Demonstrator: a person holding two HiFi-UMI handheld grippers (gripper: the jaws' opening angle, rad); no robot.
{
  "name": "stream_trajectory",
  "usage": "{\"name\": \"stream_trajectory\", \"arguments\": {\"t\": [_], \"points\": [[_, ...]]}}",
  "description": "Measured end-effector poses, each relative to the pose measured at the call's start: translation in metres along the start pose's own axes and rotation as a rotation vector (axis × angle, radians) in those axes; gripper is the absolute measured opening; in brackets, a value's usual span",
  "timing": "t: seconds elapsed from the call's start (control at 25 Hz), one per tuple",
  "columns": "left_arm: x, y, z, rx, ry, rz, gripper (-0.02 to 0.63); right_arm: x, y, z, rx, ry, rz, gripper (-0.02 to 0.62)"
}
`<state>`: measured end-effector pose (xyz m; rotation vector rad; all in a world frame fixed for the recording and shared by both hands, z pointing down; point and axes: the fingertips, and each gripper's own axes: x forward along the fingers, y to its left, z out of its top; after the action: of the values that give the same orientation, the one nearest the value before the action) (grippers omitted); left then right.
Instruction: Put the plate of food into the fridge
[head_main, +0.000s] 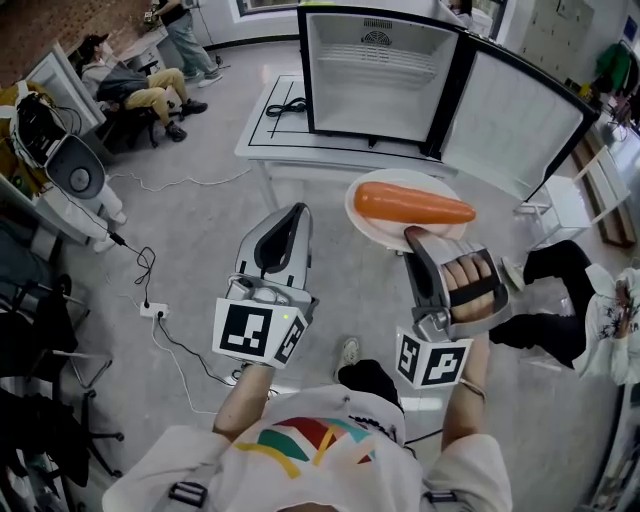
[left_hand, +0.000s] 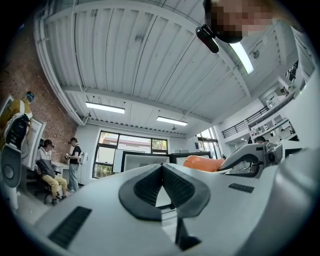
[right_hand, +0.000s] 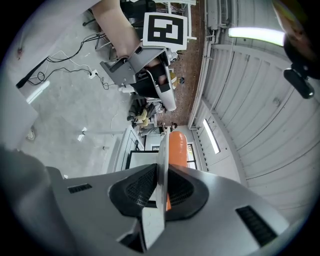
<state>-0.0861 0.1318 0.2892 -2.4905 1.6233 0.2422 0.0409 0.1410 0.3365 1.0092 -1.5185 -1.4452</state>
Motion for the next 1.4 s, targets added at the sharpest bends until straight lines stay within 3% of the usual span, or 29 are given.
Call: {"name": "stream_trajectory", "arguments": {"t": [0.44,0.6,0.8,1.4], "points": [[0.064,0.024,-0.009,0.071,-0.008,0.067,0.005,0.068,0.01,-0.033,0.054,-0.059,0.008,0.043],[0.088,0.035,-0.006,0.064,-0.001,0.082,0.005,0.09,0.006,-0.048,0.065,-0.054,0.033,0.043],[0.107,0.04,0.005,0.008,-0.056,0.075,0.005,0.105,-0.002,-0.062,0.04,-0.059,0.019,0.043],[0.159,0.069,-0.008,0.024,-0.03,0.131,0.005,0.171,-0.002,-0.078,0.026,-0.118,0.068,0.043]]}}
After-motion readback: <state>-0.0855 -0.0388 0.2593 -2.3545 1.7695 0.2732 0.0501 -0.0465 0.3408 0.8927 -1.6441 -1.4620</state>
